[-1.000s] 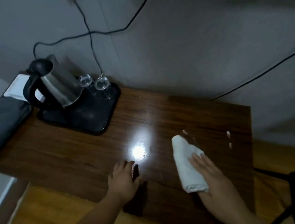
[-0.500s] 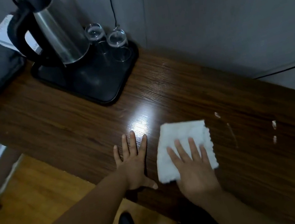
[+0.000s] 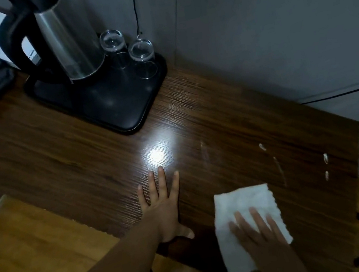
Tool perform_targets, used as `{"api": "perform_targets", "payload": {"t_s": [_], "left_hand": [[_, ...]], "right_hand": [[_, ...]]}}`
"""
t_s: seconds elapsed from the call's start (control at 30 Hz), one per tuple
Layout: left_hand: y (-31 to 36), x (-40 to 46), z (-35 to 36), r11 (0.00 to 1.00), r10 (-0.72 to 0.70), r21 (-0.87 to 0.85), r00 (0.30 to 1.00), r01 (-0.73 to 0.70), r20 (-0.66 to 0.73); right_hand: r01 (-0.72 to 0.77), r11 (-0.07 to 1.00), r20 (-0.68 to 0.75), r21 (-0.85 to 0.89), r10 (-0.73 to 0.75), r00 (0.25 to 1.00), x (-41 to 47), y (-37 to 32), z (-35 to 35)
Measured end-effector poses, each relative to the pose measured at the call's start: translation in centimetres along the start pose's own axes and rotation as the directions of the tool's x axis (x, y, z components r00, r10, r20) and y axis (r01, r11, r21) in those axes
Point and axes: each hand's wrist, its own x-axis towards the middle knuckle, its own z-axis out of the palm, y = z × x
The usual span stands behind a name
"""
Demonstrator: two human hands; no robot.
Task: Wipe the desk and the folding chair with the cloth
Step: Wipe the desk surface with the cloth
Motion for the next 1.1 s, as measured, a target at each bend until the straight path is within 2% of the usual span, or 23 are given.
{"api": "perform_targets", "payload": {"t_s": [0.1,0.17,0.23,0.3,0.37,0.43,0.5,0.63,0.7,0.77,0.8,0.87,0.9,0.97,1.1], "left_hand": [[-0.1,0.0,-0.1,1.000,-0.004,0.003,1.000,0.004,0.004],[0.0,0.0,-0.1,1.000,-0.011,0.004,1.000,0.011,0.000],[0.1,0.1,-0.1,1.000,-0.016,0.009,1.000,0.016,-0.005],[0.0,0.1,-0.2,1.000,-0.015,0.019,1.000,0.015,-0.002],[0.0,0.0,-0.1,1.000,-0.010,0.029,1.000,0.010,0.003],[-0.1,0.0,-0.1,1.000,-0.004,0.024,1.000,0.004,0.007],[0.0,0.0,-0.1,1.000,-0.005,0.008,1.000,0.005,0.013],[0.1,0.1,-0.2,1.000,-0.008,-0.009,1.000,0.008,0.024],[0.0,0.1,-0.2,1.000,-0.004,-0.015,1.000,0.005,0.030],[0.1,0.0,-0.2,1.000,-0.006,-0.020,0.999,0.006,0.040],[0.1,-0.1,-0.3,1.000,-0.009,-0.017,0.999,0.010,0.041],[0.1,-0.1,-0.2,1.000,-0.018,-0.010,0.999,0.019,0.039],[0.1,0.0,-0.2,1.000,-0.020,-0.009,0.999,0.021,0.037],[0.1,0.0,-0.2,1.000,-0.023,-0.013,0.999,0.024,0.038],[0.1,-0.2,-0.3,1.000,-0.026,-0.013,0.998,0.027,0.048]], "right_hand": [[-0.066,0.979,0.035,0.195,0.061,0.998,2.8,1.8,-1.7],[-0.184,0.919,0.018,0.349,0.189,0.982,7.8,2.4,-4.0],[-0.225,0.888,-0.032,0.400,0.259,0.965,13.6,2.1,-6.3],[-0.177,0.918,-0.063,0.356,0.212,0.975,17.4,0.4,-7.6],[-0.085,0.954,-0.081,0.286,0.113,0.990,17.4,-1.4,-7.2],[0.028,0.973,-0.079,0.229,-0.010,0.997,13.8,-2.3,-5.5],[0.057,0.976,-0.031,0.208,-0.052,0.998,8.6,-2.0,-3.1],[-0.170,0.971,-0.034,0.169,0.178,0.983,-0.5,1.5,1.7],[-0.330,0.926,0.039,0.183,0.328,0.944,-1.9,4.8,2.2],[-0.486,0.794,0.102,0.366,0.485,0.869,-0.8,7.7,1.1],[-0.518,0.717,0.113,0.467,0.533,0.839,0.6,8.6,0.1],[-0.469,0.674,-0.033,0.571,0.590,0.807,5.2,9.5,-1.5],[-0.445,0.688,-0.074,0.573,0.584,0.808,7.7,9.5,-2.7],[-0.392,0.744,-0.079,0.541,0.509,0.857,10.8,8.7,-4.4],[-0.134,0.889,-0.121,0.437,0.206,0.971,5.7,6.2,-2.0]]}}
